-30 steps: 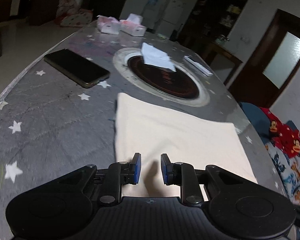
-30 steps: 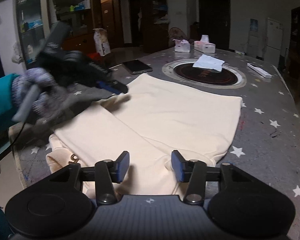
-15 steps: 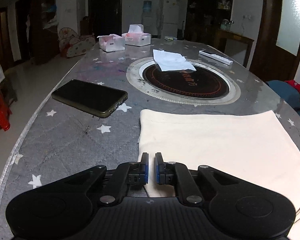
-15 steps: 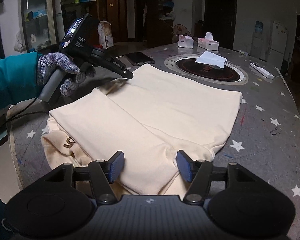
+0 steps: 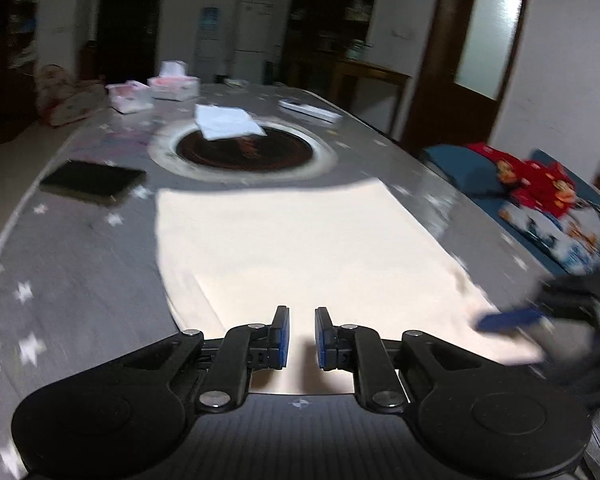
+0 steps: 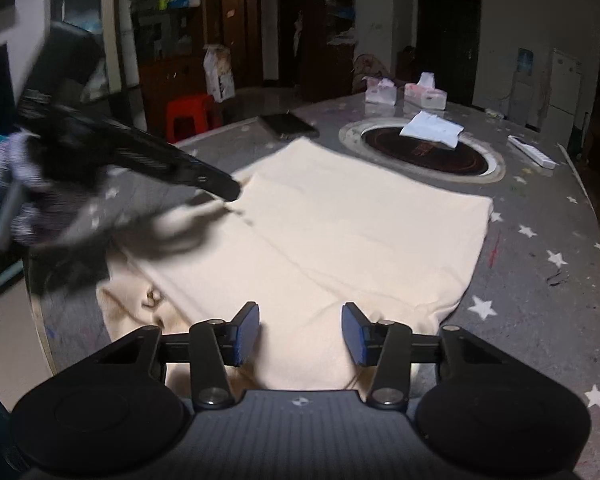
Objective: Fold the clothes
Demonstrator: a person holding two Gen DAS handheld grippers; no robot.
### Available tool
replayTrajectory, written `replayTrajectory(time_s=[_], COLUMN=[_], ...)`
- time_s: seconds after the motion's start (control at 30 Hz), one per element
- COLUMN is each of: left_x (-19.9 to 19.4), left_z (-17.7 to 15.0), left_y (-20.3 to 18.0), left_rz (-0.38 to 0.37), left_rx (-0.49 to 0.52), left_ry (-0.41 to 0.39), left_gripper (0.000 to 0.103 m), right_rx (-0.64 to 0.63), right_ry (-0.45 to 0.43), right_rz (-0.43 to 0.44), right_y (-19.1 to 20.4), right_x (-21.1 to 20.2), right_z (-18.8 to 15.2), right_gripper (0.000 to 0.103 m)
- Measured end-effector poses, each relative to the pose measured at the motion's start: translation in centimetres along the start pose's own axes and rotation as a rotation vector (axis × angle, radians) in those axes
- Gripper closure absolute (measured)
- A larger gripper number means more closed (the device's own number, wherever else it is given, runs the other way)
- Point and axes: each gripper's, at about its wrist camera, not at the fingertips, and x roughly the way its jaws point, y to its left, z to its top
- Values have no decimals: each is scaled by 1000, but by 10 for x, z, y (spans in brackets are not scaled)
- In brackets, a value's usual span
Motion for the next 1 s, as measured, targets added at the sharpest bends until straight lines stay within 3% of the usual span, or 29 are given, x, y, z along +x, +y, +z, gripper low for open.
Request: replayTrajectory(time_s=[0.27, 0.4, 0.53, 0.63, 0.8, 1.0], left_x=[-30, -42, -64, -76, -70, -56], left_z=[-33, -44, -57, -68, -88, -93], left_y=[-7, -8, -18, -32, -58, -73], left_rz=[41, 74, 95, 100, 85, 71], left_rx=[73, 130, 233, 350, 507, 607], left_ry=[25, 45, 41, 25, 0, -48], left_gripper=[79, 77, 62, 57, 56, 58], right_rx=[-45, -36, -58, -109, -219, -354], right_ry=[-7, 30, 21, 32, 68, 81], right_rz=[-19, -18, -20, -28, -37, -50], right_y=[6, 3, 6, 10, 21, 39], right_x=[-11, -4, -16, -26, -39, -46], right_z=[0, -9, -6, -7, -13, -25], right_gripper=[60, 60, 59, 58, 51, 41])
